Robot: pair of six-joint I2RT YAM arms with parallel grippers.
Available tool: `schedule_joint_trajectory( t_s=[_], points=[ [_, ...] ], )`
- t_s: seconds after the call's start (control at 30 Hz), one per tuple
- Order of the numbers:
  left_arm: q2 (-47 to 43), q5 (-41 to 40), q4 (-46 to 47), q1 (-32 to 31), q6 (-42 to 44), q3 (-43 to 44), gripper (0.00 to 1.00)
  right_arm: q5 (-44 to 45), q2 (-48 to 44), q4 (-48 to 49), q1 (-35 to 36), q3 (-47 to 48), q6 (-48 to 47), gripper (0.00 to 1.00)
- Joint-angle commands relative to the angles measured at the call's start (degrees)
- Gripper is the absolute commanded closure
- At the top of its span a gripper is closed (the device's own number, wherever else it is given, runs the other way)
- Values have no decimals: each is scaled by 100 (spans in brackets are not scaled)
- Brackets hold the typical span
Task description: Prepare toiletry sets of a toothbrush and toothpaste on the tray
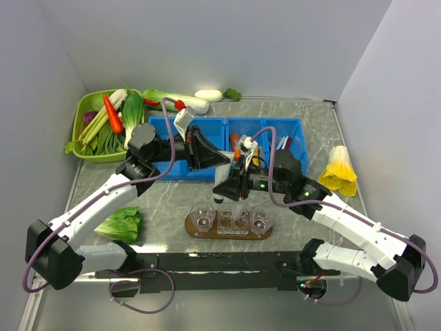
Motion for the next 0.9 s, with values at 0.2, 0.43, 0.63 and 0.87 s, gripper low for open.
schedule_joint_trajectory(
  t_s=[0.2,0.43,0.63,0.87],
  points=[
    [-211,90,-5,5,222,39,99,398,-488,-471,-1,197,-195,38],
    [-272,344,-216,5,486,21,99,979,-1139,-1429,-88,434,-537,33],
    [-263,793,-778,-30,986,74,99,839,-1254,-2141,-256,1128,-862,44],
    [-281,890,-1491,-215,1603,188,99,207,-825,-2379,-256,1796,-1030,52]
  ],
)
